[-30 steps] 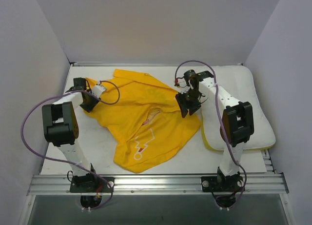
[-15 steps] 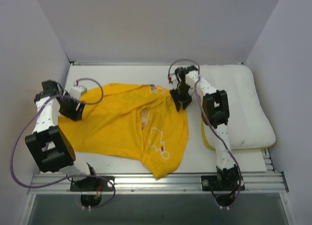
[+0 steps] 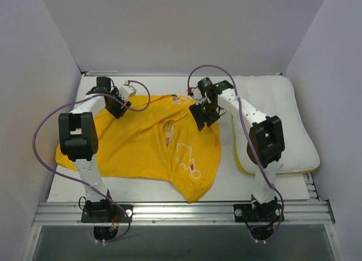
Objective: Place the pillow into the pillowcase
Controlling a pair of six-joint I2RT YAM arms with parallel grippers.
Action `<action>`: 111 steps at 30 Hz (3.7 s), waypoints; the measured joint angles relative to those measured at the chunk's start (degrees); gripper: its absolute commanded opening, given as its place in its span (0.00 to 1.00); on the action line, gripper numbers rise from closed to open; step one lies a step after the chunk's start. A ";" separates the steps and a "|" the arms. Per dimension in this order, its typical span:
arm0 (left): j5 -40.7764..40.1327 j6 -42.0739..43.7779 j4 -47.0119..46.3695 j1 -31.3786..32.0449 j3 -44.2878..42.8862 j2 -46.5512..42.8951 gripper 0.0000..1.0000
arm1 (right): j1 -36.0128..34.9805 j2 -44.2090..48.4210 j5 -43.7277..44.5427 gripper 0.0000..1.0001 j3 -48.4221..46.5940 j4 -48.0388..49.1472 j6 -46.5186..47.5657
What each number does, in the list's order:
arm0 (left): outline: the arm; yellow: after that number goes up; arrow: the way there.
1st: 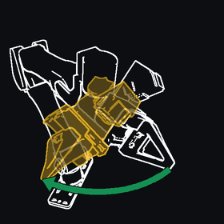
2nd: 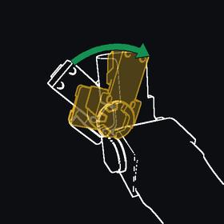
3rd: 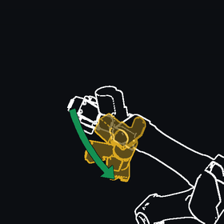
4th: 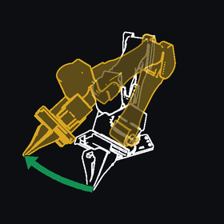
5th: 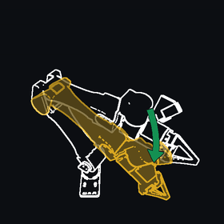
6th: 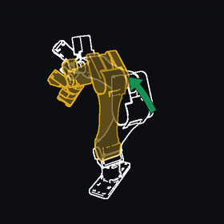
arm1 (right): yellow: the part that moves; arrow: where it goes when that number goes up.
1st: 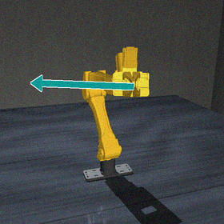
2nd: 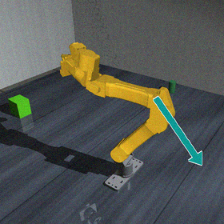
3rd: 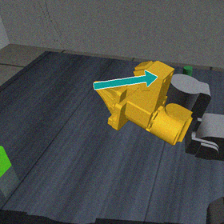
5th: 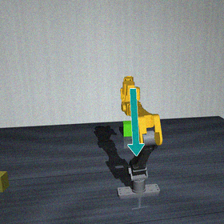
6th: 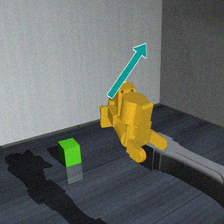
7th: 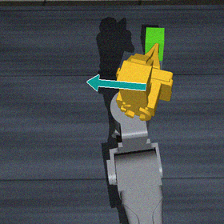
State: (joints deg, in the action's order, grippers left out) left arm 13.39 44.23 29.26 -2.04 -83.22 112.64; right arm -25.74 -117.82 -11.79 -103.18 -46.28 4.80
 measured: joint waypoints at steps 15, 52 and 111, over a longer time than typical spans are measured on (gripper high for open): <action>-10.64 9.42 -6.78 4.17 -18.64 16.26 0.12 | -9.38 -0.24 -13.16 0.44 23.65 -1.40 -2.67; 2.36 -12.94 13.70 -11.85 9.38 -3.54 0.68 | -0.20 -11.34 -2.43 0.58 2.12 -5.88 4.04; 10.95 -23.19 14.43 -0.66 0.74 -17.94 0.93 | 32.09 6.08 -2.60 0.00 -10.54 -9.42 29.11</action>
State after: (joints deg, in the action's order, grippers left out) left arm 24.34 21.04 43.68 -2.70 -82.48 94.70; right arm 6.35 -111.74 -14.39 -113.71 -55.70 33.91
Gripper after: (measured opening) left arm 0.948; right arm 0.071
